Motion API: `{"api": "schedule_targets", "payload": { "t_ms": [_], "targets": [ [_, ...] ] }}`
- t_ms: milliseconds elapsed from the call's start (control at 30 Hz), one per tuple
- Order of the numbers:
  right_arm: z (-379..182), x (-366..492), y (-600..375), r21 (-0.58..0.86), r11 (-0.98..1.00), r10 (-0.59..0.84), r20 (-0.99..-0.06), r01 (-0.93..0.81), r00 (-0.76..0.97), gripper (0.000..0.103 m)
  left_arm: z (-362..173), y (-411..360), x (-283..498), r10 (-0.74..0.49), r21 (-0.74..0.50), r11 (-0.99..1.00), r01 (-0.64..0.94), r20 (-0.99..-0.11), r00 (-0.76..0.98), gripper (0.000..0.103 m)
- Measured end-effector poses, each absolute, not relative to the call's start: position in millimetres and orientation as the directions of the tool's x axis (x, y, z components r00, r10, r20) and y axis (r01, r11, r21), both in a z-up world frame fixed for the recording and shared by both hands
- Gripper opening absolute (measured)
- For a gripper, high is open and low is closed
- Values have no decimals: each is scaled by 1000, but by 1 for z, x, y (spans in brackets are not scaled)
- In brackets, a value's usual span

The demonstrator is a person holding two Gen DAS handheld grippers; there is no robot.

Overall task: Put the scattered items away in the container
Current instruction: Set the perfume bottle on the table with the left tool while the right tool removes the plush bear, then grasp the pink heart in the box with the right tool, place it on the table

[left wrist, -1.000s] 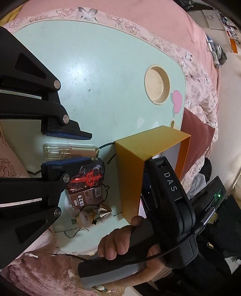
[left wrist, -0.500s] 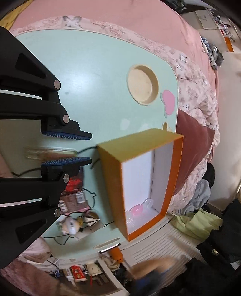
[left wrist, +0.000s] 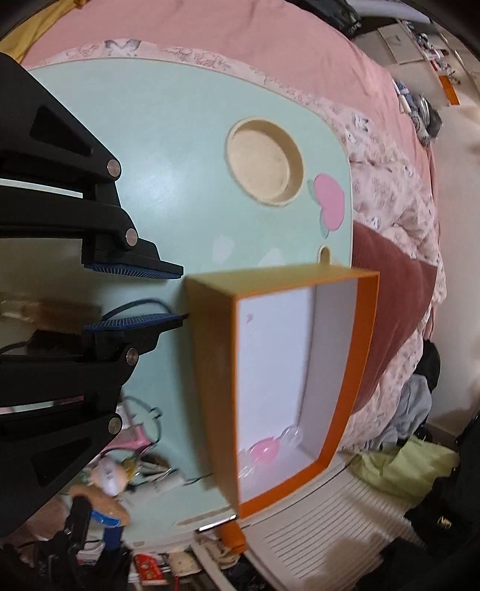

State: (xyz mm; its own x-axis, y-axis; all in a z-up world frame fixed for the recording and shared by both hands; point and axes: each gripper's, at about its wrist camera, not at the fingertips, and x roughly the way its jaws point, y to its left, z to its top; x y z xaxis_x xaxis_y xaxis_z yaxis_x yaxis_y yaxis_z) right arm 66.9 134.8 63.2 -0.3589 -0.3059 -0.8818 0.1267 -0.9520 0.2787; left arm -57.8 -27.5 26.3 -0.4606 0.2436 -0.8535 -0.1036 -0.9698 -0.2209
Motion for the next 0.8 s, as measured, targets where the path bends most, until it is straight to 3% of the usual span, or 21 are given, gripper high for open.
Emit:
{"api": "schedule_targets", "payload": {
  "t_ms": [200, 267, 333, 467, 633, 800],
  "targets": [
    [69, 67, 142, 260, -959, -283, -883, 112, -374, 51, 57, -19, -28, 165, -115, -985, -125, -831, -532, 29],
    [80, 69, 150, 271, -957, -289, -872, 103, -396, 51, 69, -23, -20, 215, -172, -977, -129, -806, -551, 45],
    [98, 67, 158, 286, -953, -299, -851, 96, -432, 51, 78, -30, -12, 280, -269, -957, -106, -765, -580, 81],
    [142, 47, 165, 295, -950, -306, -817, 102, -489, 51, 81, -20, 1, 307, -307, -946, -108, -731, -609, 83],
    [162, -16, 139, 123, -983, -172, -871, 135, -461, 50, 59, 13, 16, 337, -311, -939, -150, -735, -589, 83],
    [123, -88, 133, 61, -992, -89, -960, 113, -265, 29, 40, 27, 29, 354, -322, -933, -161, -731, -583, 83]
  ]
}}
